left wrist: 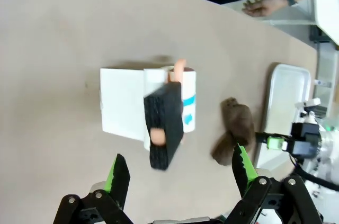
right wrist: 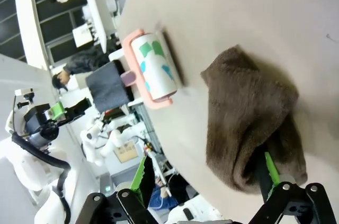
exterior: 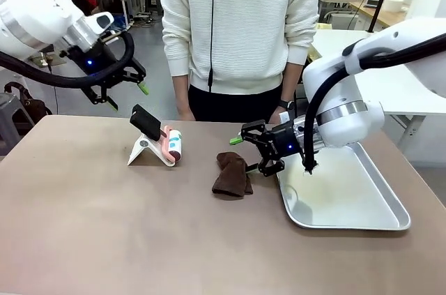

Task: Clean the surface of the table.
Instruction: Return the Lint Roller and towel to their original positions.

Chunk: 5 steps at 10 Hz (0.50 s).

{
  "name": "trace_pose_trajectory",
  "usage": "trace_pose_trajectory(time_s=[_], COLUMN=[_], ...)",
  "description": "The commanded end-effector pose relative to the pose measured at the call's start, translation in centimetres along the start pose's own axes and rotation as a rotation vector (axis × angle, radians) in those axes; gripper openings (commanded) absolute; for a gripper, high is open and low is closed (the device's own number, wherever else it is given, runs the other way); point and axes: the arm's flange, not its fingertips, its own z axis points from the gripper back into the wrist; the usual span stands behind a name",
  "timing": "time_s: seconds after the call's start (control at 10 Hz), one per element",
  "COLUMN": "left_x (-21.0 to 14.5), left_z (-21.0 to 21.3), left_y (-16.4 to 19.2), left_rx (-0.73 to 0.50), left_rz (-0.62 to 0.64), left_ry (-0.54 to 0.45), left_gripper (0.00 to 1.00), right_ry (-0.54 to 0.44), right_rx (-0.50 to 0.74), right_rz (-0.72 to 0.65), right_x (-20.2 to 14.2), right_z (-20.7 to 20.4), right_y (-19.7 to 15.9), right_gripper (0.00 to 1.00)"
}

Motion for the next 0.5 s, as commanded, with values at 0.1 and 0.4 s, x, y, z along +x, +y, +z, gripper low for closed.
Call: trace_pose_trajectory(time_s=[0.1, 0.4], left_x=[-6.2, -12.8], left_z=[4.5, 7.8], left_y=[5.1, 14.0], left_rx=[-0.268, -0.58], left_rz=[-0.055, -0.156], left_ry=[0.012, -0.001], left_gripper=[1.0, 1.0], right_ry=[0.108, 0.106], right_rx=[0.103, 0.315], right_rz=[0.019, 0.134], right_x=[-3.0, -8.6], right_z=[6.7, 15.7], right_y=[-1.0, -4.5], right_gripper=[1.0, 1.0])
